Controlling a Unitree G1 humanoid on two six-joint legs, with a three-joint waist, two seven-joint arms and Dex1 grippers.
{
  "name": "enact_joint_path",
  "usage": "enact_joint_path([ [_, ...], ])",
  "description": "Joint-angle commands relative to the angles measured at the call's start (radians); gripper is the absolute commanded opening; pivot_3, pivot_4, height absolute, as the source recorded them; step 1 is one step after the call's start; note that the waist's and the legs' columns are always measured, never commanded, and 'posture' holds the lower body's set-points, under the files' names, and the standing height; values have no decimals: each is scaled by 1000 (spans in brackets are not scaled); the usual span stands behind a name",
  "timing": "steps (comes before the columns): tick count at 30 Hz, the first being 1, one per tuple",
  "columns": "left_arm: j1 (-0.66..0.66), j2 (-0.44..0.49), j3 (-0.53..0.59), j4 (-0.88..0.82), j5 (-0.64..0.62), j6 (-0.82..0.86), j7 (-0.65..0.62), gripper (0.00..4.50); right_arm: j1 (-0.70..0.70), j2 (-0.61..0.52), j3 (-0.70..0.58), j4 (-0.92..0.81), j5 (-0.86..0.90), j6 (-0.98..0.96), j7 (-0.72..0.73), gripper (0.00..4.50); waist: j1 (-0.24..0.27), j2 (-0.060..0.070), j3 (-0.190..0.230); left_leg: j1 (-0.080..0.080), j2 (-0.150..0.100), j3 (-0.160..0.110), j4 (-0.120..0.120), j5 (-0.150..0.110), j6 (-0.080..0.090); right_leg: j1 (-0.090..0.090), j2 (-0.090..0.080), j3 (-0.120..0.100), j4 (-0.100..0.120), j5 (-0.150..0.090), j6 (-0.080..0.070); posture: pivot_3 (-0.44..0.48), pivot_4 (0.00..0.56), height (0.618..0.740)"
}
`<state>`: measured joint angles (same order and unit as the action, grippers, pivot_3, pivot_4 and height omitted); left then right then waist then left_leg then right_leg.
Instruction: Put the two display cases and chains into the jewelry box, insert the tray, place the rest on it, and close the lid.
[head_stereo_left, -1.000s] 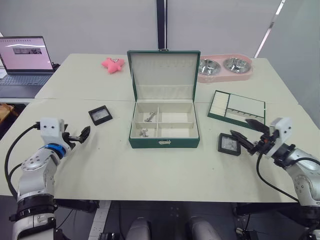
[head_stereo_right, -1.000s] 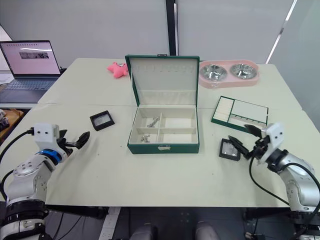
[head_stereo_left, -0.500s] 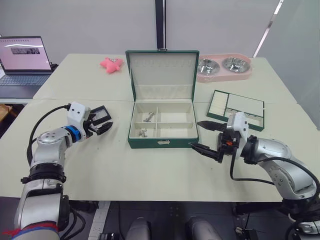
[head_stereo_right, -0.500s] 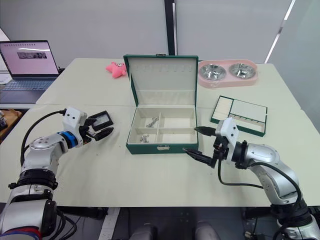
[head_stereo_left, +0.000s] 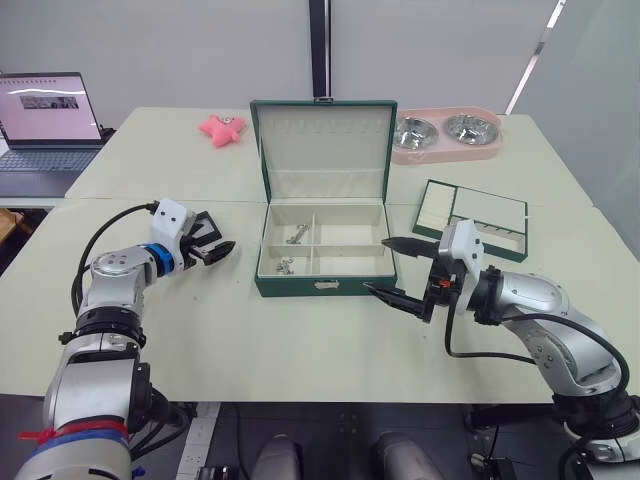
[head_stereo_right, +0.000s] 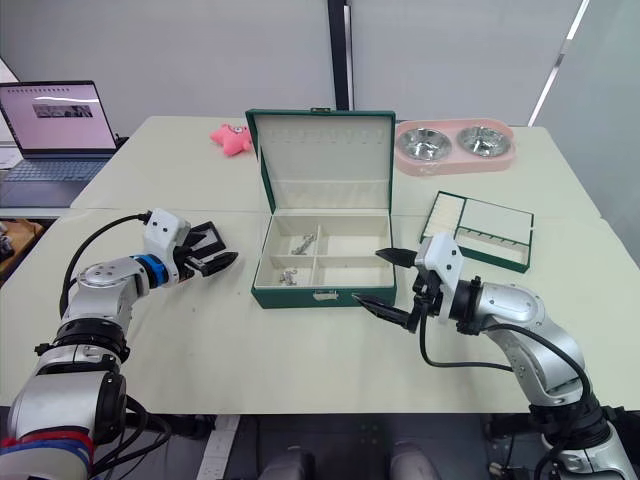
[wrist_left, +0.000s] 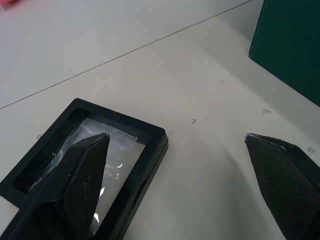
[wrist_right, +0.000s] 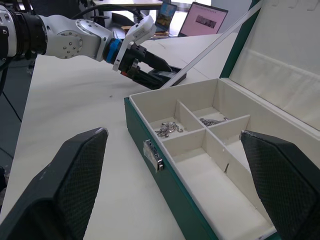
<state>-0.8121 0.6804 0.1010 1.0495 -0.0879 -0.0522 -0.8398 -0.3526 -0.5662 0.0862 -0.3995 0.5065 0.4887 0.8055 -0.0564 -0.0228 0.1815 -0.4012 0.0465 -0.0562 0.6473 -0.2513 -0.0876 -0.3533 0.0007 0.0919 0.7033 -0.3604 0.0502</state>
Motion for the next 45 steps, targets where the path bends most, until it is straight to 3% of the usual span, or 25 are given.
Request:
enact_joint_path([
  [1, -21, 10, -3, 7, 17, -17, 7, 4482, -4, 3, -7, -37, 0, -9, 0, 4500, 0, 0, 0, 0, 0, 0, 0, 0, 0, 0, 0, 0, 0, 0, 0, 0, 150, 740],
  [4, -22, 12, -5, 16, 25, -20, 12, 4482, 2, 1, -11, -35, -1, -9, 1, 4500, 0, 0, 0, 0, 0, 0, 0, 0, 0, 0, 0, 0, 0, 0, 0, 0, 150, 740],
  [7, -24, 11, -3, 18, 28, -21, 16, 3867, 5, -1, -17, -32, -1, -9, 3, 4500, 0, 0, 0, 0, 0, 0, 0, 0, 0, 0, 0, 0, 0, 0, 0, 0, 150, 740],
  [18, -26, 4, -3, 16, 25, -18, 16, 378, 15, -1, -20, -31, -1, -7, 4, 4500, 0, 0, 0, 0, 0, 0, 0, 0, 0, 0, 0, 0, 0, 0, 0, 0, 150, 740],
  [26, -6, 10, 17, -15, 2, 8, 14, 378, 18, -1, -27, -34, 4, -6, 3, 4500, 0, 0, 0, 0, 0, 0, 0, 0, 0, 0, 0, 0, 1, 0, 0, 0, 150, 740],
  [33, 69, 29, 34, -178, -29, 95, -12, 378, 17, -3, -35, -30, 9, -6, 8, 4500, -1, 0, 0, 0, 0, 0, 0, 0, 0, 0, 0, 0, 1, 0, 0, 0, 150, 740],
  [45, 290, 116, 87, -863, -163, 486, -34, 378, 23, -22, -62, -20, 14, -2, 29, 4500, 0, 0, 0, 0, 1, -1, 0, 0, 0, 0, 0, 0, 1, 0, 0, 0, 150, 740],
])
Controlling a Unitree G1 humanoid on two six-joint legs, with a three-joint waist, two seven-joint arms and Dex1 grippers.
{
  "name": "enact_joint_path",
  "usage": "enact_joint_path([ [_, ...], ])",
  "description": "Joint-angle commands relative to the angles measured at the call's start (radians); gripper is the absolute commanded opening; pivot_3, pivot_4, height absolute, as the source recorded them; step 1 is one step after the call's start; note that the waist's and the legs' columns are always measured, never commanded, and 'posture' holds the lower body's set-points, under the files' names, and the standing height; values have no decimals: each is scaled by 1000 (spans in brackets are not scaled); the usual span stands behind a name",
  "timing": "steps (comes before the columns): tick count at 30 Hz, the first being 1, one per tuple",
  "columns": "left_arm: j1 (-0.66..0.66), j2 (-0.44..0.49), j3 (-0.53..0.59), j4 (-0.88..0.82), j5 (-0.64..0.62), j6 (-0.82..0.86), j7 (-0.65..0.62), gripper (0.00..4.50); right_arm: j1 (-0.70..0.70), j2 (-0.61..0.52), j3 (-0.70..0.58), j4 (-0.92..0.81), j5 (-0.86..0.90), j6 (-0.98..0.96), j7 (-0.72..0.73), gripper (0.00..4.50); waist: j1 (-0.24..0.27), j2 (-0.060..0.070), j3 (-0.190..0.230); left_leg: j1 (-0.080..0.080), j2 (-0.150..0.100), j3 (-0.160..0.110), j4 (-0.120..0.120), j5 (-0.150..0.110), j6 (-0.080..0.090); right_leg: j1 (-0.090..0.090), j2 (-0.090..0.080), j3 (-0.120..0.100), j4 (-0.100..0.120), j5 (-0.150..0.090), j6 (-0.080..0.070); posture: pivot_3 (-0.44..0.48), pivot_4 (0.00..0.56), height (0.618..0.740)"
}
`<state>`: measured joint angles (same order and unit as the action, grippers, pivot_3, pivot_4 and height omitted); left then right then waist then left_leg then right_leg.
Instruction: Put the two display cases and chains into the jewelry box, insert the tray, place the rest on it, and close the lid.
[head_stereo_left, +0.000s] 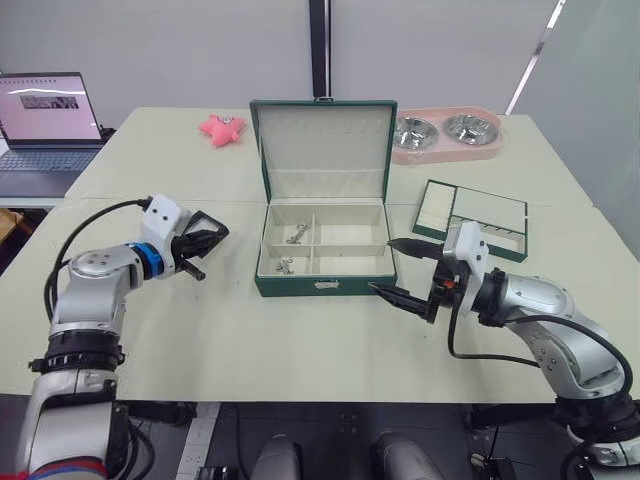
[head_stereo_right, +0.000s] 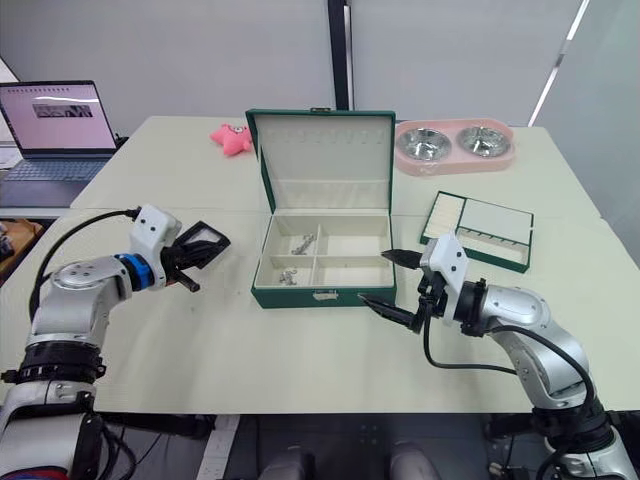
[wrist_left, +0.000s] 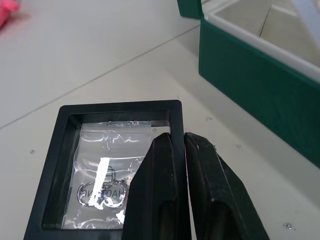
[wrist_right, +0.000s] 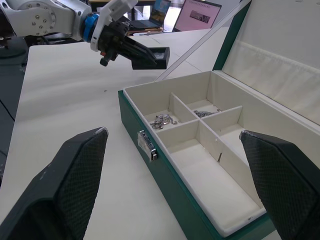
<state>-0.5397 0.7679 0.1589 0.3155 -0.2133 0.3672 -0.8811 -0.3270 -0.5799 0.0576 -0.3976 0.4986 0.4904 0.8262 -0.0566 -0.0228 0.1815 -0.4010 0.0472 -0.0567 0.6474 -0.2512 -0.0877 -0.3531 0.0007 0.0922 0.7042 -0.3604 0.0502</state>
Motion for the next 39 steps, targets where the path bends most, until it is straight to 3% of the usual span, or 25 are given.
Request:
enact_joint_path([
  [1, 28, 33, 30, -173, -48, 95, 7, 378, -3, -11, -37, -20, 23, -3, 10, 4500, 0, 0, 0, 0, 0, 0, 0, 0, 0, 0, 0, 0, 0, 0, 0, 0, 150, 740],
  [11, -5, 33, 10, -423, -181, 274, -27, 378, 33, -39, -88, -20, 28, -6, -5, 4500, 2, 0, 0, 0, 0, 1, 0, 0, 0, 0, 1, 1, 0, 0, 0, 0, 150, 740],
  [21, -139, -23, -127, -413, -229, 273, -128, 378, 129, -40, -130, -87, 26, -2, -69, 4500, 8, 0, 0, -1, 0, 1, 0, 0, 0, 1, 0, 1, -2, 0, 0, 0, 150, 740],
  [28, -259, -82, -261, -264, -148, 131, -240, 378, 190, -38, -160, -139, 31, 6, -115, 4500, 9, 0, 0, 0, -1, 2, 0, 0, 0, 1, 1, 2, -3, 0, 0, 0, 150, 740],
  [39, -486, -204, -396, 236, 28, -264, -474, 378, 281, -33, -195, -212, 34, 18, -172, 4500, 12, 0, 0, -1, -1, 2, 0, 0, 0, 1, 1, 2, -4, 0, 0, 0, 150, 740],
])
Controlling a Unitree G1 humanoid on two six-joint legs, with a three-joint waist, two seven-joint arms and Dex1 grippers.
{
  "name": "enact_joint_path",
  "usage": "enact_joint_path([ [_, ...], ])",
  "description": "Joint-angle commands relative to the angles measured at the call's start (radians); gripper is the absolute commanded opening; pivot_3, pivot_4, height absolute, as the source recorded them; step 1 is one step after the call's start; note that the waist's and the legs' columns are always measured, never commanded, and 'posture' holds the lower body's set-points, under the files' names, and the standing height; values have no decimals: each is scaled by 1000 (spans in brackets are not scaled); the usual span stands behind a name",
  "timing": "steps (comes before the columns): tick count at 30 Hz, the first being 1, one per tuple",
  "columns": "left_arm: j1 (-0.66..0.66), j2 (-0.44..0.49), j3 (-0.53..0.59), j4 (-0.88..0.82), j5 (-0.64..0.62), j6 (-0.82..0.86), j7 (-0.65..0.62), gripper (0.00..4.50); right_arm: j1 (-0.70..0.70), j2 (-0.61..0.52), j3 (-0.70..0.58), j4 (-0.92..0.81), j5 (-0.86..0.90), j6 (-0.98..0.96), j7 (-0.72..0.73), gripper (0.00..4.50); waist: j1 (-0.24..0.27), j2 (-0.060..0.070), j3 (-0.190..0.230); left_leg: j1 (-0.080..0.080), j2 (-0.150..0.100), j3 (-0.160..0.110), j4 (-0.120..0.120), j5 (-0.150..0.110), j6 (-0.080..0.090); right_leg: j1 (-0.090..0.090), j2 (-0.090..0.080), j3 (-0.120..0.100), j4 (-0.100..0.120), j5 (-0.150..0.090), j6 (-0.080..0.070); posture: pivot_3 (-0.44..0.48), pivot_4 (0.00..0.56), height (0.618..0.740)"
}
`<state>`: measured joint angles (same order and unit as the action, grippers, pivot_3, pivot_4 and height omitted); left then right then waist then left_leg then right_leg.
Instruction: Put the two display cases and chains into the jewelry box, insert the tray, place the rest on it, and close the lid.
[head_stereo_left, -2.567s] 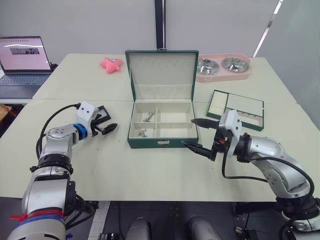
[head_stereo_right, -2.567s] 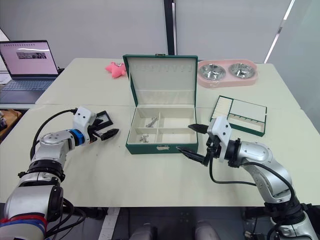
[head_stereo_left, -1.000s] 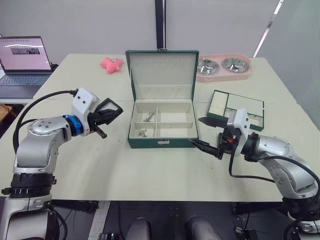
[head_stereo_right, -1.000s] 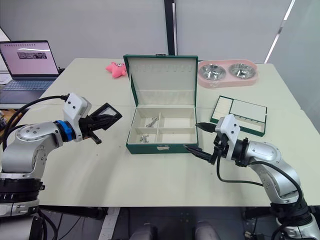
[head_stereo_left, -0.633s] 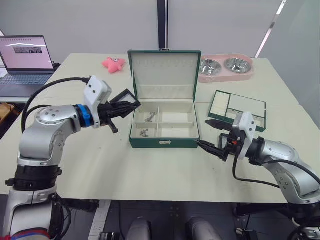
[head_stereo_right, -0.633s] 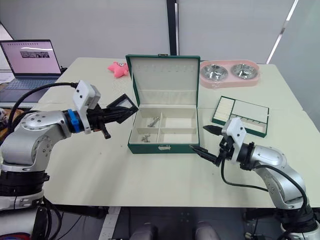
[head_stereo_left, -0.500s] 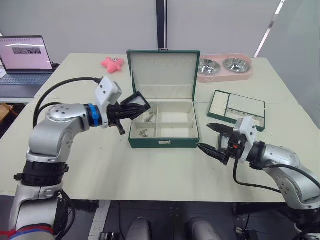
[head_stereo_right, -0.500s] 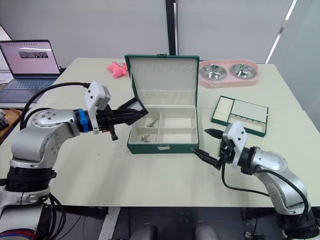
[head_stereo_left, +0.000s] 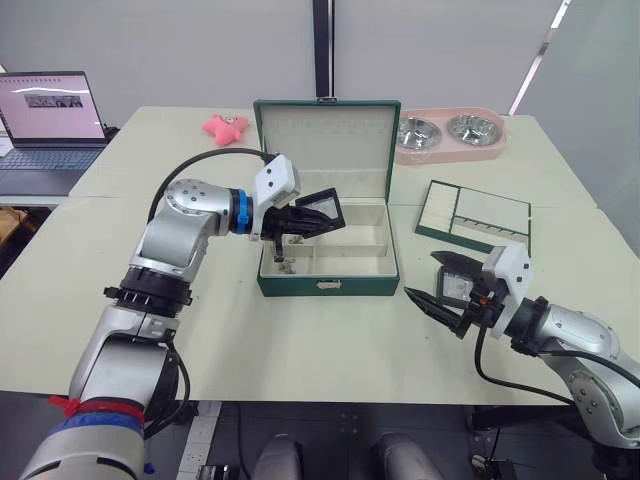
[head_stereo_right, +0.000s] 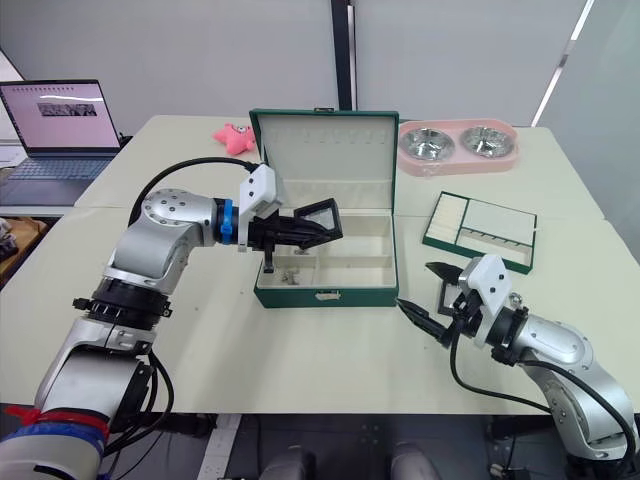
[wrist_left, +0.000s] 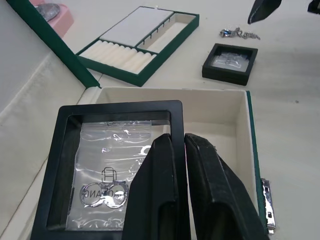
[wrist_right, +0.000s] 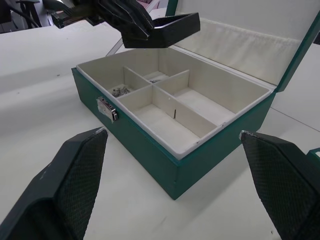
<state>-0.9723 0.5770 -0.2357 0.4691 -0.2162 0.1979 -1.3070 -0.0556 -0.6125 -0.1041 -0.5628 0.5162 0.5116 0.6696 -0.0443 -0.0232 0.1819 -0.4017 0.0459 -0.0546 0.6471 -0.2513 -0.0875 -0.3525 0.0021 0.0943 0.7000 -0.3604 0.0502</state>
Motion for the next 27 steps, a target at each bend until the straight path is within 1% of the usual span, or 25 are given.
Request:
enact_joint_path([
  [1, -67, -23, -1, 115, 38, -117, -61, 378, 14, 0, -36, -51, 18, -3, -19, 4500, -1, 0, 0, 0, 0, 0, 0, 0, 0, 0, 0, 0, 0, 0, 0, 0, 150, 740],
  [5, -123, -66, -23, 270, 103, -242, -91, 378, 48, 3, -47, -74, 17, -2, -40, 4500, 0, 0, 0, 0, 0, 0, 0, 0, 0, 0, 0, 0, 0, 0, 0, 0, 150, 740],
  [10, -184, -120, -29, 443, 181, -368, -61, 378, 68, 4, -52, -93, 20, 1, -61, 4500, 0, 0, 0, 0, 0, 0, 0, 0, 0, 0, 0, 0, 0, 0, 0, 0, 150, 740],
  [15, -233, -171, -27, 568, 241, -452, -13, 378, 83, 2, -57, -105, 24, 2, -76, 4500, -1, -1, 0, -1, -1, 0, 0, 0, 0, 0, 0, 0, 0, 0, 0, 0, 150, 740],
  [19, -257, -196, -22, 632, 274, -497, 21, 378, 93, 1, -60, -112, 27, 3, -83, 4500, -2, -1, 0, -1, -1, 0, 0, 0, 0, 0, 0, 0, 0, 0, 0, 0, 150, 740],
  [24, -264, -211, -18, 669, 299, -524, 34, 378, 104, -1, -63, -121, 31, 4, -91, 4500, -3, -1, 0, -1, -1, -1, 0, 0, 0, 0, 0, 0, 0, 0, 0, 0, 150, 740],
  [27, -267, -213, -22, 690, 324, -539, 65, 378, 110, -2, -67, -126, 33, 5, -94, 4500, -4, -1, 0, -1, -1, -1, 0, 0, 0, 0, 0, 0, 0, 0, 0, 0, 150, 740],
])
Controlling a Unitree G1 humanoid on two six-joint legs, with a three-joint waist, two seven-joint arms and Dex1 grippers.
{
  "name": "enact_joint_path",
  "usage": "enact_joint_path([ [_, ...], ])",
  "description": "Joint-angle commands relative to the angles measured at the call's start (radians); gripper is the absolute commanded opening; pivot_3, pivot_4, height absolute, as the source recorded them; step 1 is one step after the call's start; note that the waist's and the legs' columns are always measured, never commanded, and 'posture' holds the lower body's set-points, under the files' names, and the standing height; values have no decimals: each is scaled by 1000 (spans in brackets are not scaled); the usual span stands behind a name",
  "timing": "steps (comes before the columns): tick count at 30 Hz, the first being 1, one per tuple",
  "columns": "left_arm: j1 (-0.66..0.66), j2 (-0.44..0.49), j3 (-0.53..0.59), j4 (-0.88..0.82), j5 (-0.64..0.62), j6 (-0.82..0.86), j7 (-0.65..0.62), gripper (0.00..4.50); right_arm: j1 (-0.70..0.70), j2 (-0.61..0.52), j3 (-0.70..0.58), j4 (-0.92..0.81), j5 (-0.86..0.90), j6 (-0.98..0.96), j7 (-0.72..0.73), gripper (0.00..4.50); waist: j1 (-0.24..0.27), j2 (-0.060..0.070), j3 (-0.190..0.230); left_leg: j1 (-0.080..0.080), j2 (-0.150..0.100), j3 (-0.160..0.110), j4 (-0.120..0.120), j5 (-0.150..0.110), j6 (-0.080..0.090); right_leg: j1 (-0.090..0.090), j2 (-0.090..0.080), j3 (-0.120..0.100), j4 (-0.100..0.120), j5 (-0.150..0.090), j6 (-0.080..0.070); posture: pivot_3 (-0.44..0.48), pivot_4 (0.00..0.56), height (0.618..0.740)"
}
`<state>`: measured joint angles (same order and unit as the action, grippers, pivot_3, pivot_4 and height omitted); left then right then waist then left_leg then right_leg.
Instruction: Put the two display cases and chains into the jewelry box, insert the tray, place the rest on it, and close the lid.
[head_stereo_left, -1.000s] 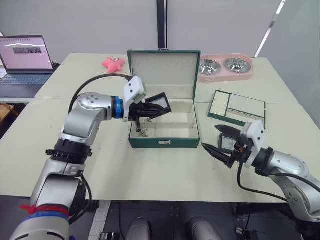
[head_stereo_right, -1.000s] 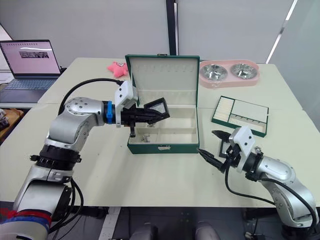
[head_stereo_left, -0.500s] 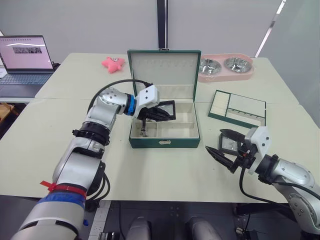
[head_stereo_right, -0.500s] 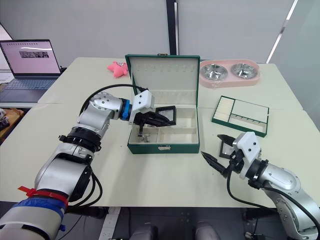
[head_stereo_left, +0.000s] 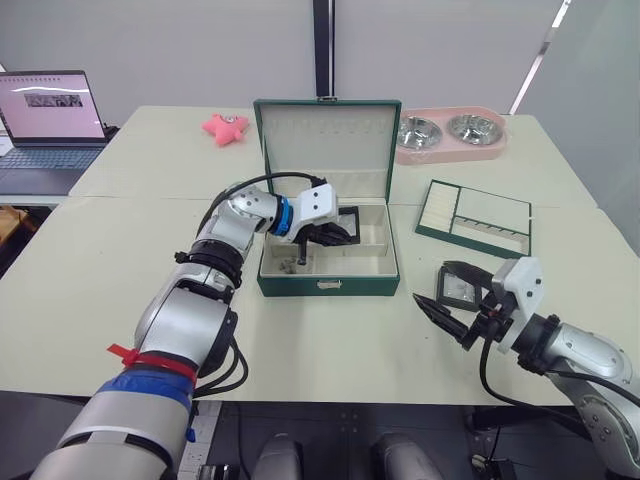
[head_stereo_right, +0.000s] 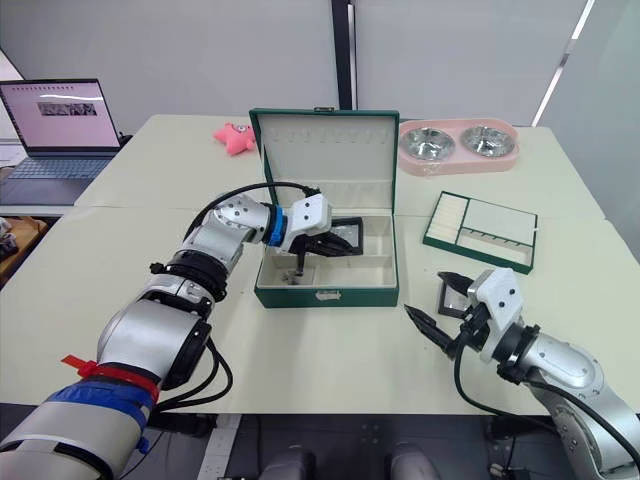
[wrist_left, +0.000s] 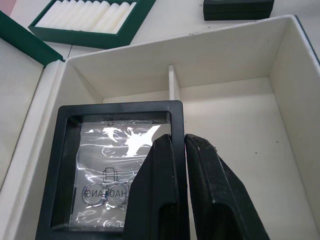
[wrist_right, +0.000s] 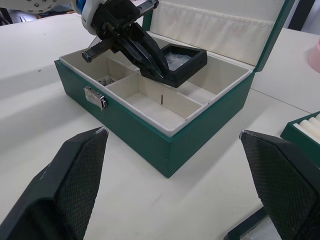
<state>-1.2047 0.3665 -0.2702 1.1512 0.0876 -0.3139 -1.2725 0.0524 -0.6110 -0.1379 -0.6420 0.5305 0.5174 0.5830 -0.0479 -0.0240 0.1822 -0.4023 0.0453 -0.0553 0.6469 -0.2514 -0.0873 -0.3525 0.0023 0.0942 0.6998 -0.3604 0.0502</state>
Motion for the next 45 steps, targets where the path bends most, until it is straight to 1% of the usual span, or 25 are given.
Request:
enact_joint_path([
  [1, -37, -3, 12, 14, 28, -33, 44, 378, 3, -4, -33, -48, 19, 0, -8, 4500, 0, 0, 0, 0, 0, 0, 0, 0, 0, 0, 0, 0, 0, 0, 0, 0, 150, 740],
  [19, -43, -18, 10, 73, 83, -74, 108, 378, 6, -4, -39, -63, 25, 18, -21, 4500, 0, 0, 0, 0, 0, 0, 0, 0, 0, 0, 0, 0, 0, 0, 0, 0, 150, 740],
  [27, -42, -23, 25, 81, 79, -68, 109, 378, 0, -5, -38, -64, 27, 23, -25, 4500, 0, 0, 0, 0, 0, 0, 0, 0, 0, 0, 0, 0, 0, 0, 0, 0, 150, 740],
  [33, -45, -34, 57, 82, 50, -66, 104, 378, -7, -5, -37, -60, 27, 26, -24, 4500, 0, 0, 0, 0, 0, 0, 0, 0, 0, 0, 0, 0, 0, 0, 0, 0, 150, 740],
  [43, -50, -39, 73, 83, 56, -64, 104, 378, -18, -4, -38, -58, 27, 32, -24, 4500, -2, 0, 0, 0, 0, 0, 0, 0, 0, 0, 0, 0, 1, 0, 0, 0, 150, 740],
  [45, -56, -34, 83, 82, 45, -53, 99, 752, -18, -4, -38, -58, 27, 32, -24, 4500, -2, 0, 0, 0, 0, 0, 0, 0, 0, 0, 0, 0, 1, 0, 0, 0, 150, 740],
])
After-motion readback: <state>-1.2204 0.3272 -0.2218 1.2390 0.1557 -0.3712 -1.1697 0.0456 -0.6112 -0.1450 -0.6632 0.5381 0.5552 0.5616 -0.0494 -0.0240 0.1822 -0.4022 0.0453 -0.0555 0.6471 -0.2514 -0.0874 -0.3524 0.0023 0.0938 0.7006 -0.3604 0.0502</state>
